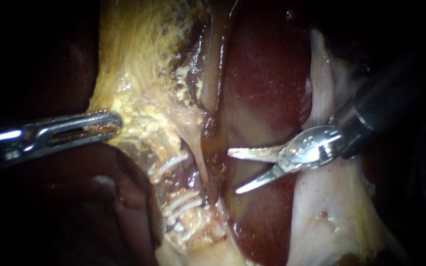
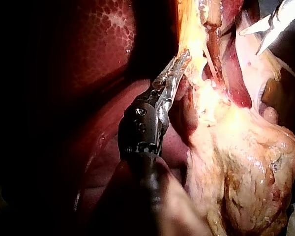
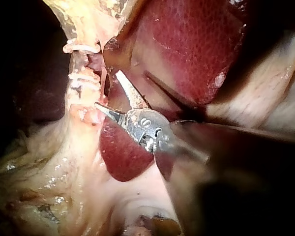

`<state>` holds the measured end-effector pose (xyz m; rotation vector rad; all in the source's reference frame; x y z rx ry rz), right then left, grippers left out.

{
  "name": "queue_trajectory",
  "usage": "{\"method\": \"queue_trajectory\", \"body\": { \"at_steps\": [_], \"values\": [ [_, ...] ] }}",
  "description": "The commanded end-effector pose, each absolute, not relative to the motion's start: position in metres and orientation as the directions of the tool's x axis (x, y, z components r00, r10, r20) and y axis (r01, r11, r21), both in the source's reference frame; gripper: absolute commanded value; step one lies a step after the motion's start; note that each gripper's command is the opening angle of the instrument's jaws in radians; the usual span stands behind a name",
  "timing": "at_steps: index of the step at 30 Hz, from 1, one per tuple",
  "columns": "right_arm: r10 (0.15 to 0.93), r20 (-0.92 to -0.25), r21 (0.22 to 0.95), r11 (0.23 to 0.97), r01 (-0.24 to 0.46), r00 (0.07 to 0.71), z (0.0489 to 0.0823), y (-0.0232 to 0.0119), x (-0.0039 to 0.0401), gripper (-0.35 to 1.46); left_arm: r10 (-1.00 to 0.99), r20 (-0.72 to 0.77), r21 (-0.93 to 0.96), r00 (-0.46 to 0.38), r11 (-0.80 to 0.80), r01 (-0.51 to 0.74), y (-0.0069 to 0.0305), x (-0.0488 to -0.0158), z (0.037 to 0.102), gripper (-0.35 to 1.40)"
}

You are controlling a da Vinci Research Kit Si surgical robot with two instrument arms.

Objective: Go back from the cut left tube

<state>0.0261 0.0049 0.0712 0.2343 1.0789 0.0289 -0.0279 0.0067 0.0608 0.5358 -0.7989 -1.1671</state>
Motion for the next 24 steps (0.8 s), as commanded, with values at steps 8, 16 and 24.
{"method": "queue_trajectory", "body": {
  "at_steps": [8,16,24],
  "values": [
    [0.129,-0.862,0.188,0.980,0.071,0.491,0.0703,0.0058,0.0247,1.43,-0.946,0.272,0.734,0.174,0.321,0.598,0.0067,-0.0287,0.0619,-0.35],
    [0.129,-0.861,0.189,0.979,0.074,0.492,0.0703,0.0057,0.0249,1.43,-0.945,0.276,0.735,0.176,0.325,0.595,0.0059,-0.0314,0.0681,-0.35],
    [0.130,-0.863,0.190,0.979,0.074,0.489,0.0703,0.0058,0.0252,1.43,-0.947,0.262,0.738,0.186,0.321,0.593,0.0067,-0.0356,0.0712,-0.35]
  ]
}}
